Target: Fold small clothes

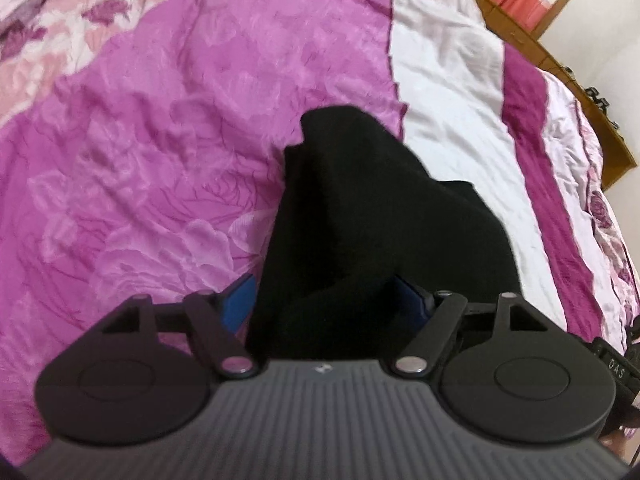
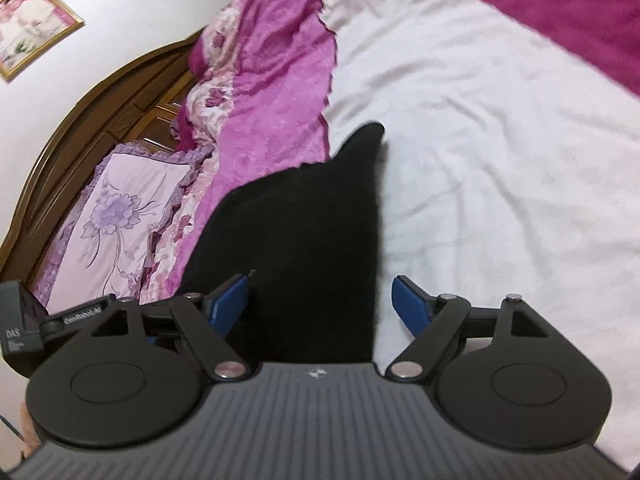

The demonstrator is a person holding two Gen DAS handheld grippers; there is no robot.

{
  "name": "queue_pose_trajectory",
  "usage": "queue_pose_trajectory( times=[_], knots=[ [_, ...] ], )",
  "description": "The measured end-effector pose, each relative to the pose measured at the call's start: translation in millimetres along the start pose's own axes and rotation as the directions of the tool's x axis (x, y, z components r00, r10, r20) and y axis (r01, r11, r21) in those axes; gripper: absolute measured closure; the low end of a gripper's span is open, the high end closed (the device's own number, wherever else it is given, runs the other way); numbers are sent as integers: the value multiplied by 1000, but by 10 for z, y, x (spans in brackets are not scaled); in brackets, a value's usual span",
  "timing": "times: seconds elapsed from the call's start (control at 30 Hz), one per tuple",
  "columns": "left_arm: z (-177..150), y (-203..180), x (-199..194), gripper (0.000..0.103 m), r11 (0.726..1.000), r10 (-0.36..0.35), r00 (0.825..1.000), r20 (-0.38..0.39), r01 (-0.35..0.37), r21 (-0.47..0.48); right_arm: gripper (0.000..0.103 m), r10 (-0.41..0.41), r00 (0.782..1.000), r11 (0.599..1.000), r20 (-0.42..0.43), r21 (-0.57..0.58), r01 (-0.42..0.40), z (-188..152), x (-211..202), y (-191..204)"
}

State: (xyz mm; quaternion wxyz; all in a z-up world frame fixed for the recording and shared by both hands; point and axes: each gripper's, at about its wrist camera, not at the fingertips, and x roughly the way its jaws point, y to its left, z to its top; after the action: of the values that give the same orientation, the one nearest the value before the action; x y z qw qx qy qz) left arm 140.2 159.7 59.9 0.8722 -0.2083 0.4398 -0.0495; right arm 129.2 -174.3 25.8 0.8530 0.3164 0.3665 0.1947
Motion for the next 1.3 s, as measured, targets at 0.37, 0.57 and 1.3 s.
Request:
queue_pose_trajectory(
  times=[0.37,0.57,1.3],
  knots=[
    [-95,182,271,56,925,-285,958,-15,271,-264,57,61,994,992,-86,115,-50,126,500,-1],
    [-158,-135,26,59,893,-383,923,-23,365,-263,63,101,993,985,-56,148,-92,348,140,164],
    [-1230,-1215,66,57,961,-270,948,-166,277,22,60,-124,992,982,-10,141,124,-195,-1567,-830]
  ],
)
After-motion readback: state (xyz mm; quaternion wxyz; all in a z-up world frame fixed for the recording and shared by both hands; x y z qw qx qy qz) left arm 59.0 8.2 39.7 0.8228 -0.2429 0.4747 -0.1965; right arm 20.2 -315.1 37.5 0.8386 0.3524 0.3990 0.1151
